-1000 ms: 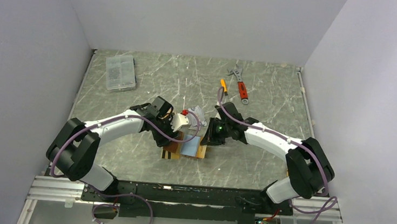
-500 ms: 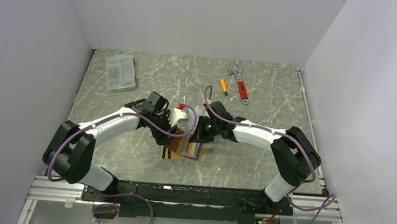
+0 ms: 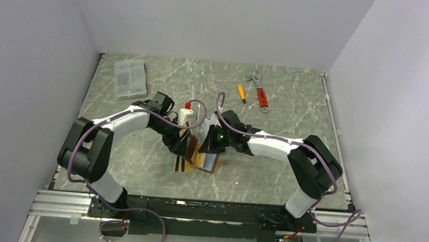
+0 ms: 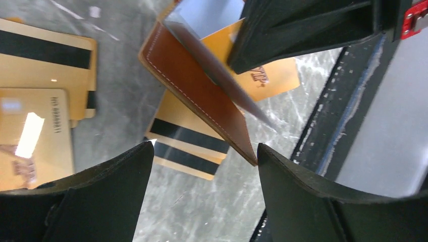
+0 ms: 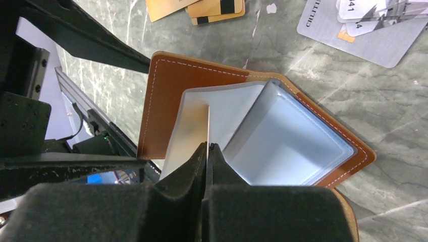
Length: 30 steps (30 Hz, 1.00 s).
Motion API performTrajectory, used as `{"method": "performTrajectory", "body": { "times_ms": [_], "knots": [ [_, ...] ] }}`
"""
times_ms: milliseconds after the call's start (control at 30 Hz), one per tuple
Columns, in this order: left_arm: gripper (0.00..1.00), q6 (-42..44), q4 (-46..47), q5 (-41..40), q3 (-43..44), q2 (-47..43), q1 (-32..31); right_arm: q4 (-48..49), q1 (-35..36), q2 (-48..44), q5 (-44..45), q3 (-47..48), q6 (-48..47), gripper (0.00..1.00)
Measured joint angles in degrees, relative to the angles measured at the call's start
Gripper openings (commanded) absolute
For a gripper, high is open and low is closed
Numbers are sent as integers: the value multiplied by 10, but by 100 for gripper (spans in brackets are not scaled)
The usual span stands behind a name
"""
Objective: Put the credit cards into the card holder
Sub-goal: Insert the credit card into the card holder.
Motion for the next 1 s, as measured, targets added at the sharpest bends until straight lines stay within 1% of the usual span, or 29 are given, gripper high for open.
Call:
{"method": "performTrajectory", "body": {
  "times_ms": [200,400,600,733,833,1000],
  "knots": [
    [77,-21,-17,71,20,56,11,12,6,19,0,0,6,0],
    [76,-31,-25,117,39,71,25,14,8,31,-1,3,9,0],
    [72,-43,-25,128,54,94,24,13,10,39,-1,16,10,0],
    [67,-51,-21,110,57,108,18,14,12,40,-1,26,10,0],
    [61,-59,-19,82,57,115,8,14,13,40,-1,27,10,0],
    [42,-66,-17,38,62,127,1,14,13,40,-1,26,10,0]
  ]
}}
